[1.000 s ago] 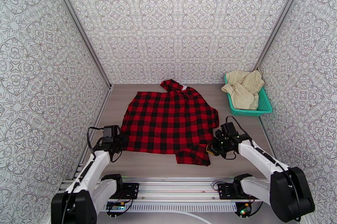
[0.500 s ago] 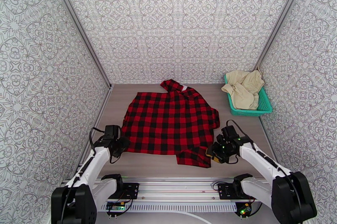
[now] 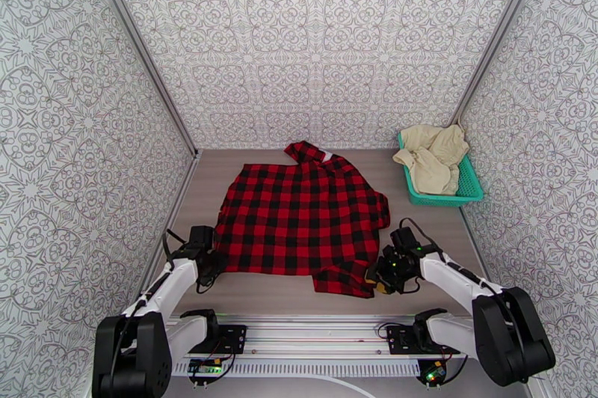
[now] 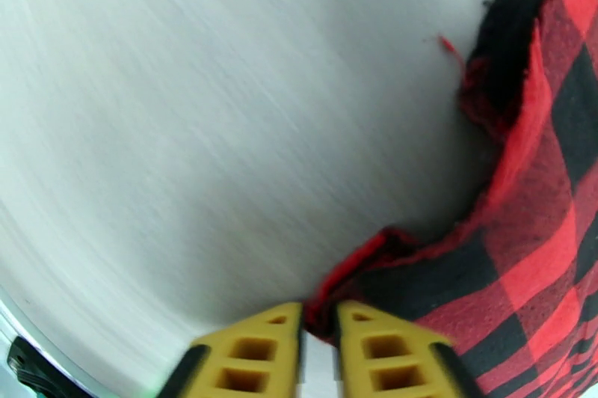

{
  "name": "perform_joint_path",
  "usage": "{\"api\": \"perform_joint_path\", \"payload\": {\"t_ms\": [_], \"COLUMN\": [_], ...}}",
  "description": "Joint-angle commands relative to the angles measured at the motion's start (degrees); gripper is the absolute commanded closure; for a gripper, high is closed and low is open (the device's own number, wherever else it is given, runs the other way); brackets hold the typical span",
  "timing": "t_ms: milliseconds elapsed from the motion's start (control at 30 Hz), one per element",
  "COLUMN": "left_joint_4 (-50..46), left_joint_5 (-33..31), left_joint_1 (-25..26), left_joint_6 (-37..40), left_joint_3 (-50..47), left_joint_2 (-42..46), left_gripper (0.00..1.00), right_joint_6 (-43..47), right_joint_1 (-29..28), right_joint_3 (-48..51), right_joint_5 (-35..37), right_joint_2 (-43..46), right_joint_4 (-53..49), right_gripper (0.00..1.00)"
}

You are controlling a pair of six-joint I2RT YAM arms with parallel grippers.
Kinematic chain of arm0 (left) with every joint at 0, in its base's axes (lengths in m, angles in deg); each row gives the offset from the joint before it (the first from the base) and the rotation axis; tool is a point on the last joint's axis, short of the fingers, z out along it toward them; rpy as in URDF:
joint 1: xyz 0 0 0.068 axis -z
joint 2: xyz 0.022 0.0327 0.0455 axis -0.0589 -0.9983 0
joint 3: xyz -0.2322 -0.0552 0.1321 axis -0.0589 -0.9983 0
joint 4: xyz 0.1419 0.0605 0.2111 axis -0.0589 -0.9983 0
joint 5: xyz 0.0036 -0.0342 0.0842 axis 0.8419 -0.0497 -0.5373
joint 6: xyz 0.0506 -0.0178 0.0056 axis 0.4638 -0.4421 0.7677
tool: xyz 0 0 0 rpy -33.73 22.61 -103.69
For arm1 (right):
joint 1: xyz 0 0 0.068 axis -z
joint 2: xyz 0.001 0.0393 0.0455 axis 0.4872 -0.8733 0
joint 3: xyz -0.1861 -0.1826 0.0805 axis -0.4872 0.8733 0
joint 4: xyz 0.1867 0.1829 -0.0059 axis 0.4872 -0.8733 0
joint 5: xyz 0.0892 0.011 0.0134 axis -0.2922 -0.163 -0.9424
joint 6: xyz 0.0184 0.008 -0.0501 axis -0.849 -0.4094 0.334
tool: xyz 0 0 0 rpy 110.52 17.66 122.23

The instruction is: Fold and stack the mixed laundry pile

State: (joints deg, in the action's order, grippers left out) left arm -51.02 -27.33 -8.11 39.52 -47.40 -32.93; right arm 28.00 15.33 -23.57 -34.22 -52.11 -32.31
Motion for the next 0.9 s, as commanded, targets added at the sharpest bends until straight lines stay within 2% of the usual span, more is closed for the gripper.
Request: {"api": "perform_joint_path", "payload": {"t_ms": [0, 233, 433, 867], "left_joint_4": [6.6, 0.7, -7.1, -9.5], "left_joint_5": [4.3, 4.9, 3.8, 1.2], "left_joint_1": [0.5, 0.7, 0.7, 3.3], "left_joint_6": [-0.2, 0.7, 1.9, 0.0], "left_joint_3": [-1.7, -0.7, 2.5, 3.9], "left_joint_2": [1.4, 7.9, 10.9, 11.9], "left_gripper": [1.00, 1.00, 1.00, 1.00], "right_joint_6": [-1.0, -0.3, 1.8, 1.6], "right_joint_1": [-0.3, -0.3, -0.3, -0.3], "right_joint_3": [1.7, 1.1, -1.7, -3.4], "right_joint_5": [0.5, 0.2, 1.1, 1.1], "right_joint_2": [-0.4, 2.0, 5.3, 7.3], "right_joint_4": [6.7, 3.4, -3.1, -5.2], "right_gripper": [0.73, 0.87, 0.94, 0.99]}}
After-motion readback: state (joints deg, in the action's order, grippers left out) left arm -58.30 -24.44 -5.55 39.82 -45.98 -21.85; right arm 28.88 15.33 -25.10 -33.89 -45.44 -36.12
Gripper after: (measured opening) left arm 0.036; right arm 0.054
